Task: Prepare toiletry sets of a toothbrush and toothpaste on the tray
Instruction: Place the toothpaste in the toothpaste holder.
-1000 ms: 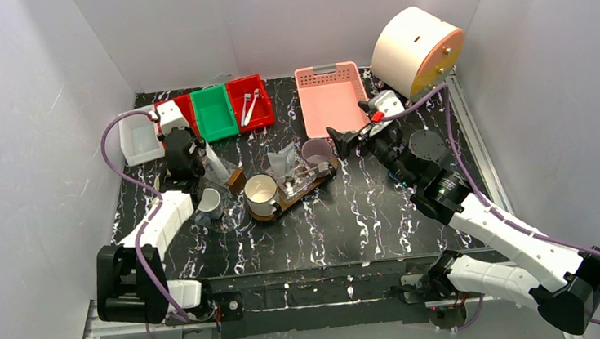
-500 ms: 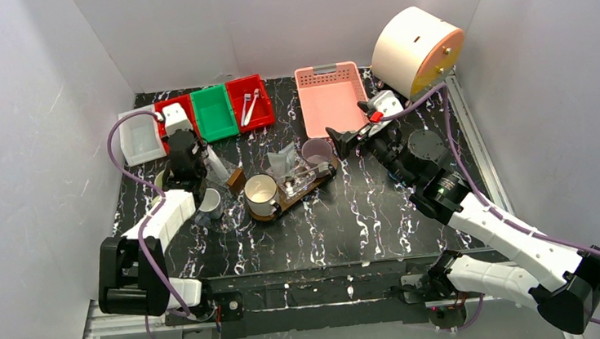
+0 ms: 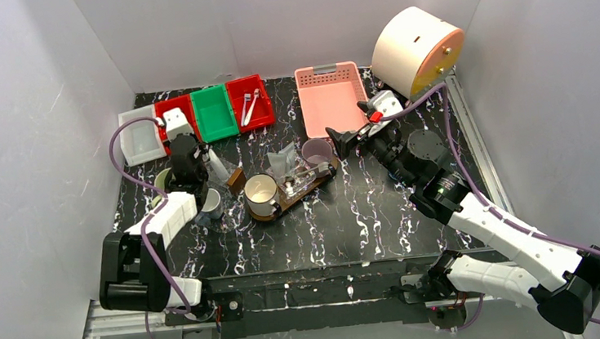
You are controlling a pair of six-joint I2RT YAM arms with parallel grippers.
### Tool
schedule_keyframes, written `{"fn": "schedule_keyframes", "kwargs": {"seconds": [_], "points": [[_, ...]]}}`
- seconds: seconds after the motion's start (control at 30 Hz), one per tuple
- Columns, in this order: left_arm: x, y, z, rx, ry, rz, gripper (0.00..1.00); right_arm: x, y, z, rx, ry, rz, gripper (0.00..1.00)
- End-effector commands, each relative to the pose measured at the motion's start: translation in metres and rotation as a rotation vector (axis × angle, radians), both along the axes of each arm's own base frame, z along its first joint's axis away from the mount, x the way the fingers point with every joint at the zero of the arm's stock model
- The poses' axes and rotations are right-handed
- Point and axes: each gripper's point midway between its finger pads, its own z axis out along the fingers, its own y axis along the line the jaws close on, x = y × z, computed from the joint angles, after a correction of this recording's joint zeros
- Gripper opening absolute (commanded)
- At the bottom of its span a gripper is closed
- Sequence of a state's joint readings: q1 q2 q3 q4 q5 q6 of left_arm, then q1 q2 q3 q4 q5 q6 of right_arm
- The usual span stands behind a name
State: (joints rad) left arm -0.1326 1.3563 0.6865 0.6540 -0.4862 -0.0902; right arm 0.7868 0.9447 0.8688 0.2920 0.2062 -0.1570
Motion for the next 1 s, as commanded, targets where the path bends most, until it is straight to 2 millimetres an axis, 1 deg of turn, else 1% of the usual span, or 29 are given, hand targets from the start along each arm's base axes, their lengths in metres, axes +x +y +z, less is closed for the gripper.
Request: {"fn": "schedule_keyframes", "kwargs": {"seconds": [0.0,0.43,0.7,0.8,0.97], "points": [[-0.001,0.007,0.001,-0.027,-0.046,0.045,0.0,0.0,-0.001,0.013,0.032,-0.042,-0.002,0.99],[-0.002,0.006,-0.015,-0.047,-0.029,0.044,0.0,-0.001,-0.002,0.014,0.033,-0.045,-0.004,0.99],[-0.003,0.004,-0.022,-0.029,-0.005,0.031,0.03,-0.004,-0.004,0.018,0.044,-0.053,0.0,0.99],[-0.001,0.002,-0.024,-0.024,0.001,0.02,0.05,-0.005,-0.005,0.021,0.053,-0.058,0.002,0.99],[-0.001,0.001,-0.023,-0.021,0.0,0.013,0.06,-0.008,-0.007,0.024,0.061,-0.065,0.002,0.99]]}}
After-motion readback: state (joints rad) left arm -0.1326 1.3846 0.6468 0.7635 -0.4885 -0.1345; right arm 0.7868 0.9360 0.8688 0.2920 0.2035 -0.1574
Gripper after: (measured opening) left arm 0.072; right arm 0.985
